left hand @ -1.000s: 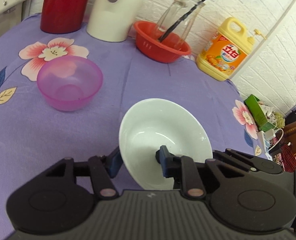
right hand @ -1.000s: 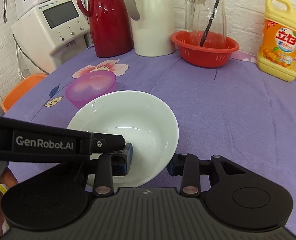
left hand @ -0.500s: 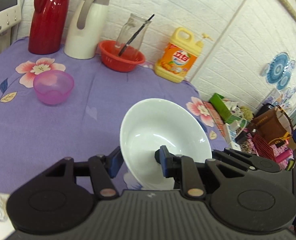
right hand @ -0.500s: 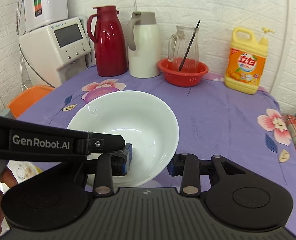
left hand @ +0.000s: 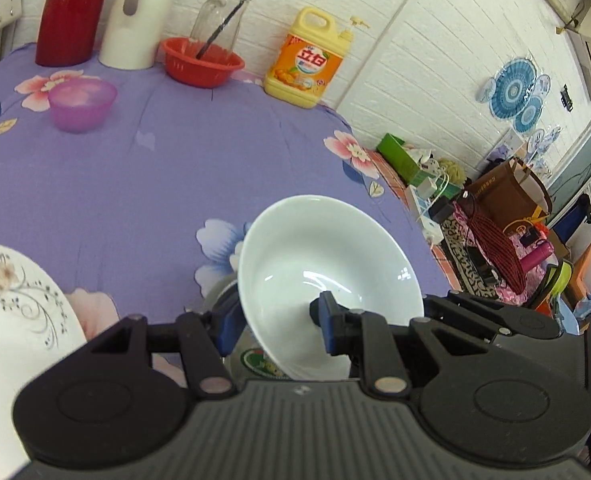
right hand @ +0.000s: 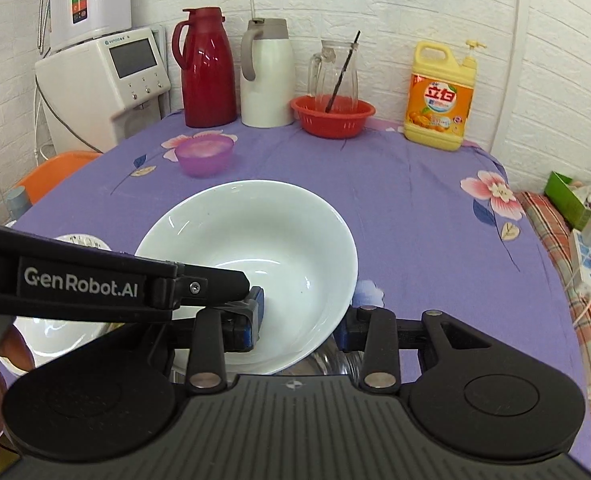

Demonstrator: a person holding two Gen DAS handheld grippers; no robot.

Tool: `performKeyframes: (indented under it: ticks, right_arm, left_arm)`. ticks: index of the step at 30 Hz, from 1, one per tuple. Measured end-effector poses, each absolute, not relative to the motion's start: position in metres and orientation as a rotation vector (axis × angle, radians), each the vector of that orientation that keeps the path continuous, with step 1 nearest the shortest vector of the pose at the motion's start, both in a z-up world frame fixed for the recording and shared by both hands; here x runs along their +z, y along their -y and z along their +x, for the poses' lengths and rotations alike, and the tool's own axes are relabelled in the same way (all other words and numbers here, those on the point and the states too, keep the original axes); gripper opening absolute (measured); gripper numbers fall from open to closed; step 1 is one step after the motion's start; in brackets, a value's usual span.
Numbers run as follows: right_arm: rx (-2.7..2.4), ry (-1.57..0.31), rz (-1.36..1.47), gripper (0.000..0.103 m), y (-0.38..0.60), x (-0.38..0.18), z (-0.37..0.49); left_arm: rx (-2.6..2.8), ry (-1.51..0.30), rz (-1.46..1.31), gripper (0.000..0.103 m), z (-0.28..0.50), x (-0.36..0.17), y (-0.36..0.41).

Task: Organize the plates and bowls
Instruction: 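Carry the white bowl with both tools and lower it into the steel bowl, then open both tools and move them toward the pink plastic bowl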

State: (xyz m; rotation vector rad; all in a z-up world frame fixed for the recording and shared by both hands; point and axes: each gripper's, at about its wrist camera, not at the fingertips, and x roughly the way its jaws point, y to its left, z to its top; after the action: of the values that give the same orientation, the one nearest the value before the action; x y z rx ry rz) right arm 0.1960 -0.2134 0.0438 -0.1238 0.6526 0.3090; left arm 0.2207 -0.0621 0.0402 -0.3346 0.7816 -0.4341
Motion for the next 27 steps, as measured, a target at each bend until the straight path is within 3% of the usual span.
performKeyframes:
  ticks: [11, 17, 19, 20, 27]
  right_arm:
    - [0.303, -0.708, -0.088, 0.064, 0.222, 0.004, 0.194]
    - [0.290, -0.622, -0.038, 0.077, 0.233, 0.007, 0.184]
    - [0.265, -0.585, -0.018, 0.090, 0.238, 0.012, 0.179]
    - [0.248, -0.562, -0.015, 0.103, 0.241, 0.014, 0.175]
    - [0.196, -0.448, 0.090, 0.103, 0.249, 0.015, 0.137]
  left_arm:
    - [-0.432, -0.857, -0.315, 0.022, 0.228, -0.001, 0.068]
    - [-0.421, -0.785, -0.278, 0.054, 0.231, 0.004, 0.064]
    - [-0.432, -0.763, -0.279, 0.067, 0.228, 0.010, 0.061]
    - [-0.427, -0.747, -0.280, 0.072, 0.226, 0.014, 0.059]
    - [-0.375, -0.657, -0.228, 0.075, 0.211, 0.025, 0.053]
